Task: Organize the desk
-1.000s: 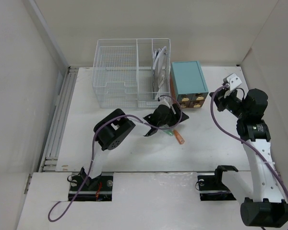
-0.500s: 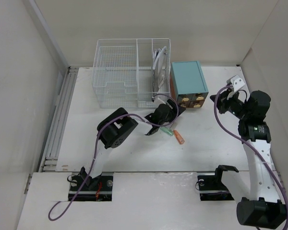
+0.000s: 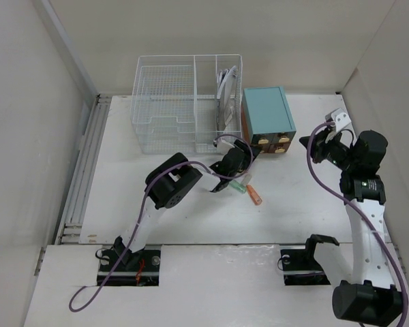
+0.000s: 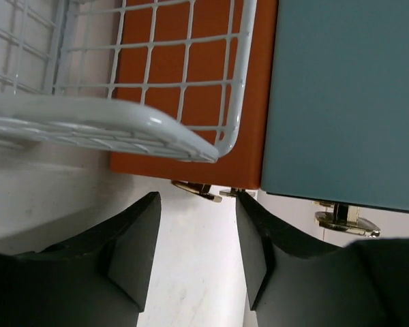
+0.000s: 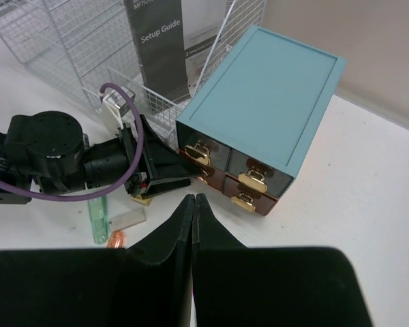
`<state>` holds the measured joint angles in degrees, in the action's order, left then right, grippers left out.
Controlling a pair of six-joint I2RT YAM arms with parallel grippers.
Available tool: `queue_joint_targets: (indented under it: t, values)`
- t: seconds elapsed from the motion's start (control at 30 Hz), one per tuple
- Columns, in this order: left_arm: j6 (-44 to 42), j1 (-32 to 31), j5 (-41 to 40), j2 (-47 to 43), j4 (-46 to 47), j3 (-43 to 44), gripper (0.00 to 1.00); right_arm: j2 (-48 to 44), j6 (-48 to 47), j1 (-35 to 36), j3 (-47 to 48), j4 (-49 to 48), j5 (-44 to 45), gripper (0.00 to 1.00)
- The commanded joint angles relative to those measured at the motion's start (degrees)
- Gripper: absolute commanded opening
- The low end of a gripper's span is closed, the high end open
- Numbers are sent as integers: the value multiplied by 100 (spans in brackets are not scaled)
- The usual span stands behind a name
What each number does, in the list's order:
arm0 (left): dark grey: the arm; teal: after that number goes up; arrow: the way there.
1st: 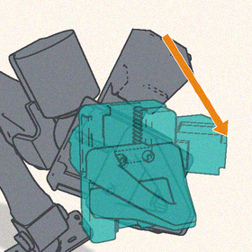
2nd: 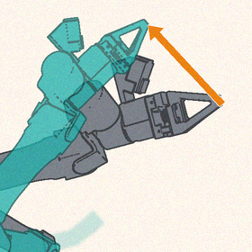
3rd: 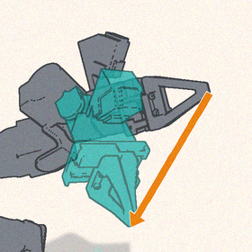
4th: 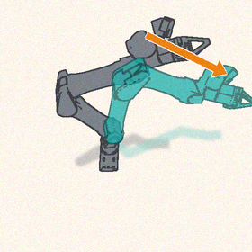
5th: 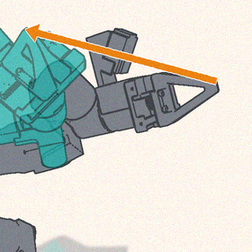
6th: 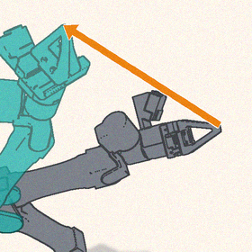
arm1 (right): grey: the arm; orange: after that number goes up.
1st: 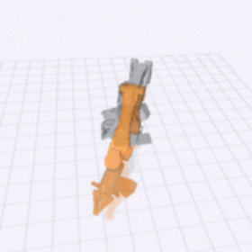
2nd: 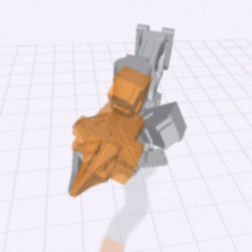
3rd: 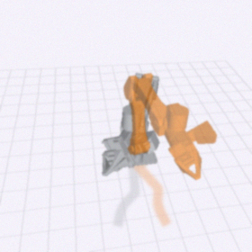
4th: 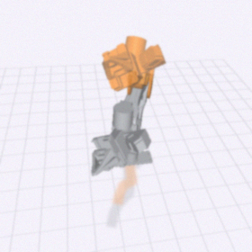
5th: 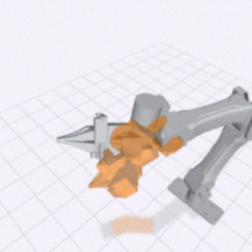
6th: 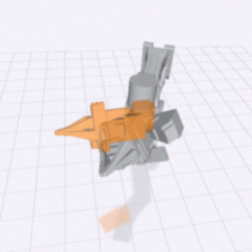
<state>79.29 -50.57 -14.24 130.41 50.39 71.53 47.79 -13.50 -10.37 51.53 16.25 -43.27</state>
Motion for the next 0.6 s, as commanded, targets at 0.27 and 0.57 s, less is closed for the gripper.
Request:
queue_joint_targets:
  t: [0.27,0.57]
  values:
    - [148,-59,-413,204,-117,274,35,-165,84,-333,-64,-113,-551,0]
    - [149,-59,-466,204,-117,336,31,-217,84,-457,-117,-113,-710,0]
